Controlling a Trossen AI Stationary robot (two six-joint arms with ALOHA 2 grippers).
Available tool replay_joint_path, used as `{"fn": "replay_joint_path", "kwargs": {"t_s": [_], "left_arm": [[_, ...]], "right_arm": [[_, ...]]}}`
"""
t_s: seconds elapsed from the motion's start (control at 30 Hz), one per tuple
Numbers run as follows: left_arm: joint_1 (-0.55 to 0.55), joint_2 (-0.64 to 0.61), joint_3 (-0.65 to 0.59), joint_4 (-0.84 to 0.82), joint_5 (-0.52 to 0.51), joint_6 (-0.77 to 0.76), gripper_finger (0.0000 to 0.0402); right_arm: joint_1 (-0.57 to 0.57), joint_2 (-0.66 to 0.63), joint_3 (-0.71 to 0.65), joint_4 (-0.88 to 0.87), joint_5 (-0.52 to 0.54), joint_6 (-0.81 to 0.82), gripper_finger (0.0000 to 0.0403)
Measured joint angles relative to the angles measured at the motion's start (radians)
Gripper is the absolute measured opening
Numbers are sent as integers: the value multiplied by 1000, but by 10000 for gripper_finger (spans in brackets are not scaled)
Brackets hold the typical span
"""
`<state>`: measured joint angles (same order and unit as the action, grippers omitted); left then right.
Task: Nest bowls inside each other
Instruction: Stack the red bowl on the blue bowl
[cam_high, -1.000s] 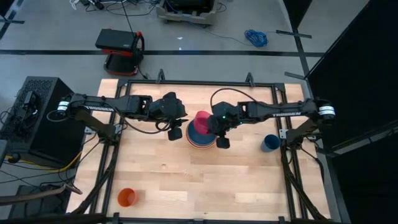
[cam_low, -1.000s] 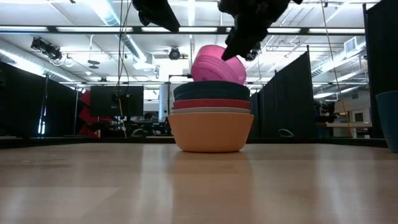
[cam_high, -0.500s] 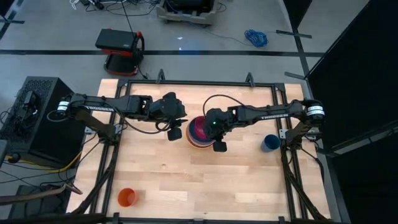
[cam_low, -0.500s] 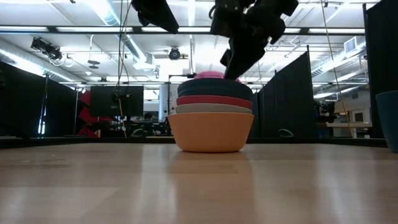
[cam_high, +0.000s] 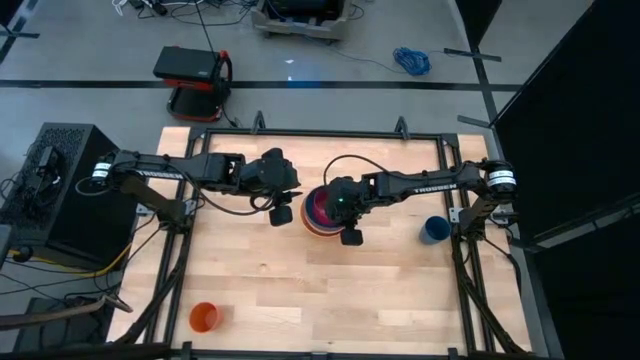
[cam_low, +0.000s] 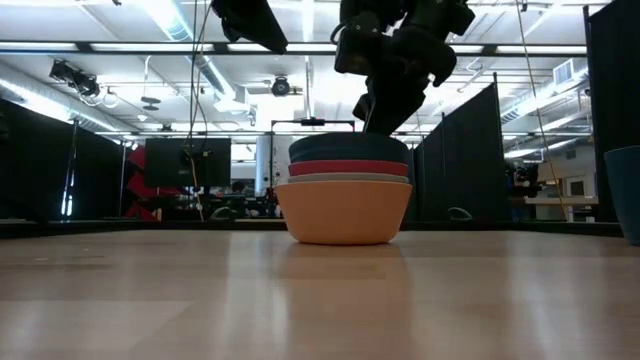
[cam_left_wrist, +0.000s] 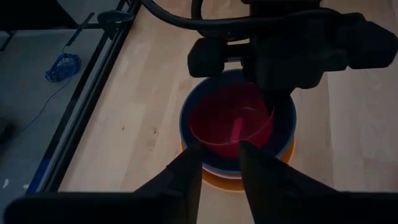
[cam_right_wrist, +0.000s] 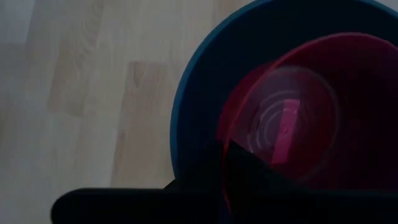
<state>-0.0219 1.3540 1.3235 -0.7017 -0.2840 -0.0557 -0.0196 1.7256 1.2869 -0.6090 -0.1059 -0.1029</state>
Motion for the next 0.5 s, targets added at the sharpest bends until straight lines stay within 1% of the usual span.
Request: {"fn": "replay_joint_path", "kwargs": {"t_s": [0.17,0.5], "left_arm": [[0,0,0,0,0,-1,99],[0,0,0,-5,0,-1,97]], "right_arm": [[0,0,0,1,0,1,4],[0,-3,50,-13,39,-2,85]]}}
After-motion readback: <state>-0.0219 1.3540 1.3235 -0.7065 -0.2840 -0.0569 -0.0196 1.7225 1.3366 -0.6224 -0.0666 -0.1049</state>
